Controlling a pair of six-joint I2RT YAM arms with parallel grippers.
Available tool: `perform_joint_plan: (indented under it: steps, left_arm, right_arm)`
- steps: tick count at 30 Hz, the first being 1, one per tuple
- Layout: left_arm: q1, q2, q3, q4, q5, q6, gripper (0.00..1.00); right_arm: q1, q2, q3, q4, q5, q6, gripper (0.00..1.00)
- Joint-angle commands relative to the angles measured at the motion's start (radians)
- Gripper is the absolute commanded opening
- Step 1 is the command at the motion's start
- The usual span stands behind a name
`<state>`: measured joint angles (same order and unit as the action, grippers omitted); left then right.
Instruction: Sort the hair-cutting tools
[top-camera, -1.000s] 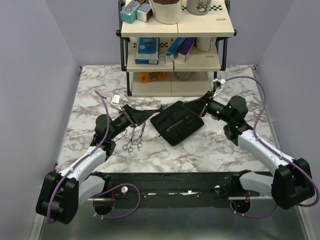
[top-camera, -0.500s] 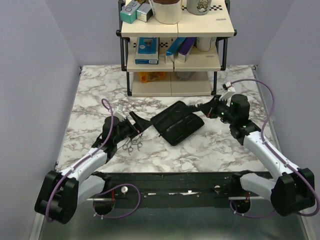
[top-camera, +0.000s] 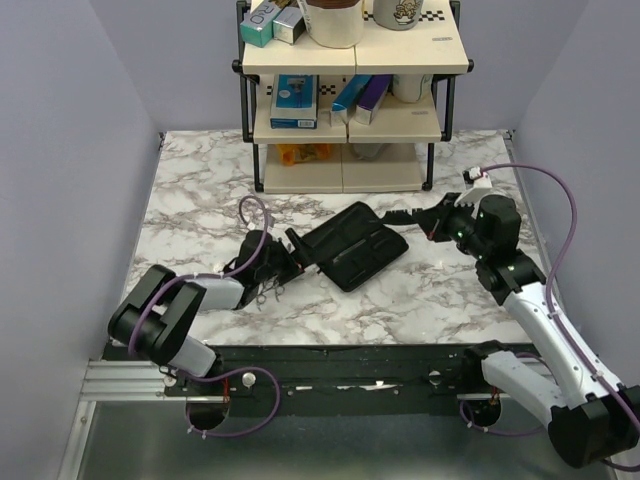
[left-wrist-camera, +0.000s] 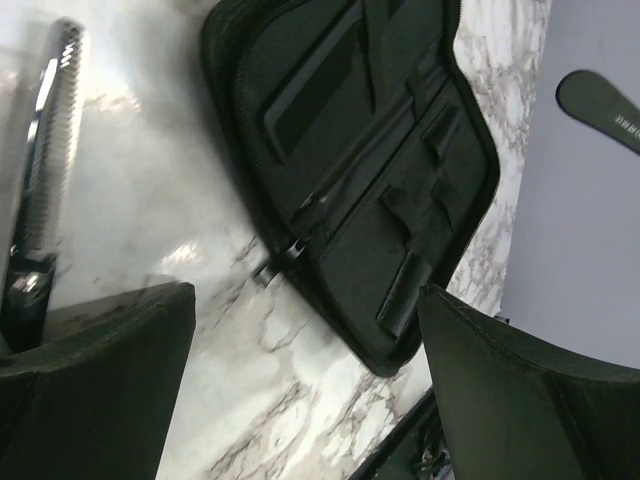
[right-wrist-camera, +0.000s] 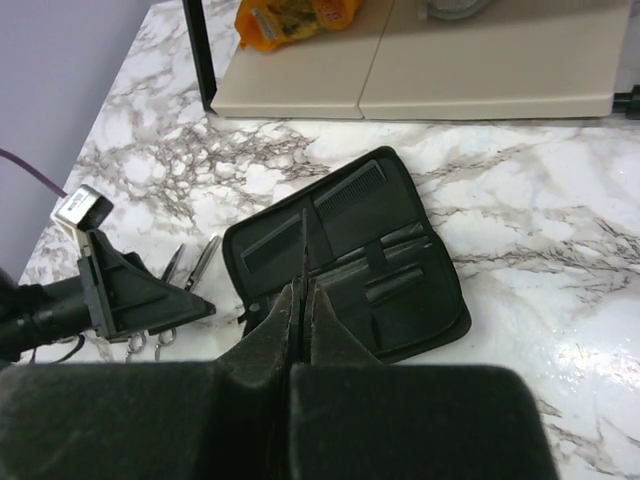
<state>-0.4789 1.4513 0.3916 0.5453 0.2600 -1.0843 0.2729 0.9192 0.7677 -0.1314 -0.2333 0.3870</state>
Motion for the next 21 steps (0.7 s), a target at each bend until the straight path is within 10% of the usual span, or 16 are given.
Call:
perform_joint_plan:
  steps: [1, 21]
  left_arm:
    - [-0.013, 0.113, 0.078, 0.149, -0.047, -0.014, 0.98]
    - [-0.013, 0.483, 0.595, -0.019, -0.033, 0.083, 0.97]
  right_arm:
    - [-0.003, -0.049, 0.041, -0.129, 0.069, -0.039, 0.01]
    - [-0.003, -0.103, -0.039, -0.178, 0.147, -0.034, 0.00]
